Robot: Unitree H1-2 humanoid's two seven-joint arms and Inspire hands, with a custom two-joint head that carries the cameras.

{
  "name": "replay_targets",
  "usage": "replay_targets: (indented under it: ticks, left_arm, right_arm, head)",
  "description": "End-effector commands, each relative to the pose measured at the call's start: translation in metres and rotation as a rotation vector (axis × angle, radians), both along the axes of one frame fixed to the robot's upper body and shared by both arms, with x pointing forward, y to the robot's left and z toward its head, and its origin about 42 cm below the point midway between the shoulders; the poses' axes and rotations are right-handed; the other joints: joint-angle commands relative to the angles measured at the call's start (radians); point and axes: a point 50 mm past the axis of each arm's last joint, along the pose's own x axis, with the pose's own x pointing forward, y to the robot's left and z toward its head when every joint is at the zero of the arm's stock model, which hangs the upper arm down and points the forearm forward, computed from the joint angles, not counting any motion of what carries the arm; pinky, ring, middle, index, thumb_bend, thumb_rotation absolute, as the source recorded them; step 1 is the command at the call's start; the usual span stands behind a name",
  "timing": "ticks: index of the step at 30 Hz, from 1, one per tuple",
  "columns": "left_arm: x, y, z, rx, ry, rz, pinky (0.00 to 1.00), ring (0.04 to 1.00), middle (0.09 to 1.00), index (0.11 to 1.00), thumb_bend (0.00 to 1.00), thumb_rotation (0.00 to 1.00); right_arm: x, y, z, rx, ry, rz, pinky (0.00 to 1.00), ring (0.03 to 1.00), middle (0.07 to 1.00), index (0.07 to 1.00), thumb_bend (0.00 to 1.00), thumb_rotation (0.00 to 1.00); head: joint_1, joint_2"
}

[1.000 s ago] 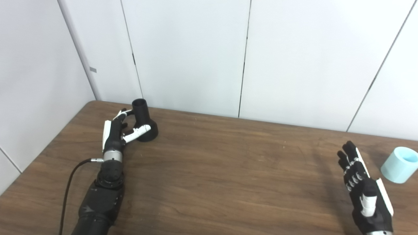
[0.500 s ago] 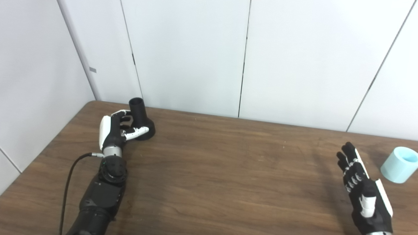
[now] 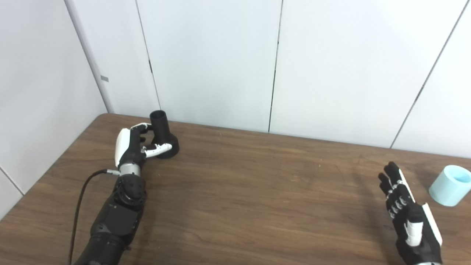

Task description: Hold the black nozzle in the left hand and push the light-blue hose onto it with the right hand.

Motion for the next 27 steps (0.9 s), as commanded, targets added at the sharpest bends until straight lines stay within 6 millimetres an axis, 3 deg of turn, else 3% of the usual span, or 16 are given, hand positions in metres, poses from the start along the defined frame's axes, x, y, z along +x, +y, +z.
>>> replay_targets:
  ticks: [1, 6, 12, 27]
  left_arm:
    - [0.002, 0.008, 0.013, 0.062, -0.001, -0.006, 0.77, 0.846, 0.746, 0.483, 0.53, 0.06]
    - [-0.002, -0.001, 0.011, 0.081, 0.029, -0.034, 0.79, 0.856, 0.748, 0.483, 0.53, 0.06]
    - [-0.007, -0.026, 0.005, 0.059, 0.053, -0.129, 0.77, 0.842, 0.746, 0.482, 0.53, 0.06]
    - [-0.01, -0.093, -0.005, 0.084, 0.081, -0.367, 0.88, 0.862, 0.757, 0.481, 0.53, 0.07]
  right_arm:
    - [-0.012, 0.0, -0.013, 0.009, 0.036, -0.002, 1.0, 0.986, 1.0, 1.0, 0.79, 1.0]
    - [-0.014, 0.0, -0.011, 0.011, 0.036, -0.004, 1.0, 0.984, 1.0, 1.0, 0.79, 1.0]
    - [-0.015, 0.0, -0.013, 0.019, 0.04, -0.005, 1.0, 0.978, 1.0, 1.0, 0.79, 1.0]
    - [-0.018, 0.002, -0.014, 0.027, 0.042, 0.001, 0.97, 0.965, 1.0, 1.0, 0.77, 1.0]
  head:
    - [0.001, 0.001]
    - [-0.013, 0.001]
    - [-0.014, -0.012]
    - [-0.036, -0.014]
